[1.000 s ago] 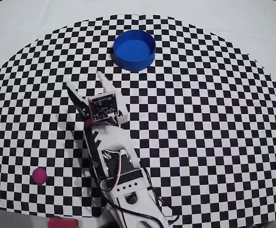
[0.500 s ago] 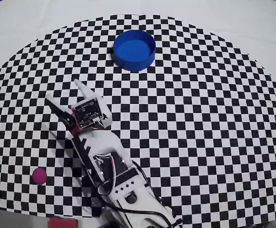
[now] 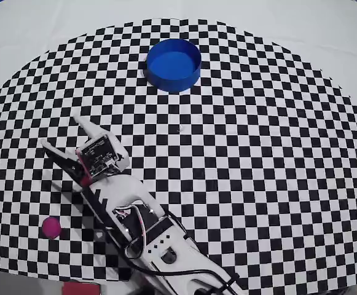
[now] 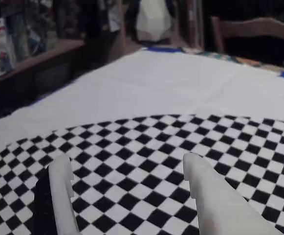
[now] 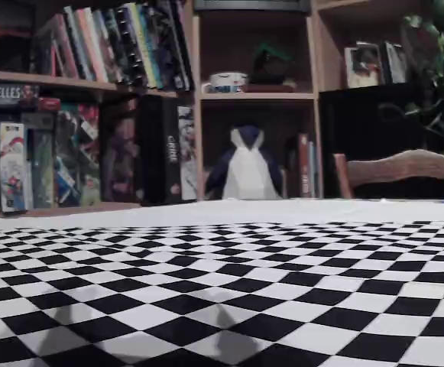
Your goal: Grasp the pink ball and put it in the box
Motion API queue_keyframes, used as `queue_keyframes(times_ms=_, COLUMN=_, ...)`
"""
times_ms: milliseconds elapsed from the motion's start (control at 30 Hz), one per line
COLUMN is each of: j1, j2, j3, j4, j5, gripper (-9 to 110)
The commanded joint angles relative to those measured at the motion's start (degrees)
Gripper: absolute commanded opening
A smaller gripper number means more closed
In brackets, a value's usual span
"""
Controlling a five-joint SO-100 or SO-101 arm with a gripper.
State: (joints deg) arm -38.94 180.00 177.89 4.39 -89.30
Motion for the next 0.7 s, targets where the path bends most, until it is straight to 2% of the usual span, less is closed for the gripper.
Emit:
queue_keyframes(times_ms=0, j1=-1.76, j2=-0.44, j3=0.44, j4=-0.44, j5=-0.35, gripper=26)
queue_keyframes(times_ms=667, j1=-13.18, j2=-2.2, j3=0.44, j4=-0.44, j5=-0.44, gripper=26)
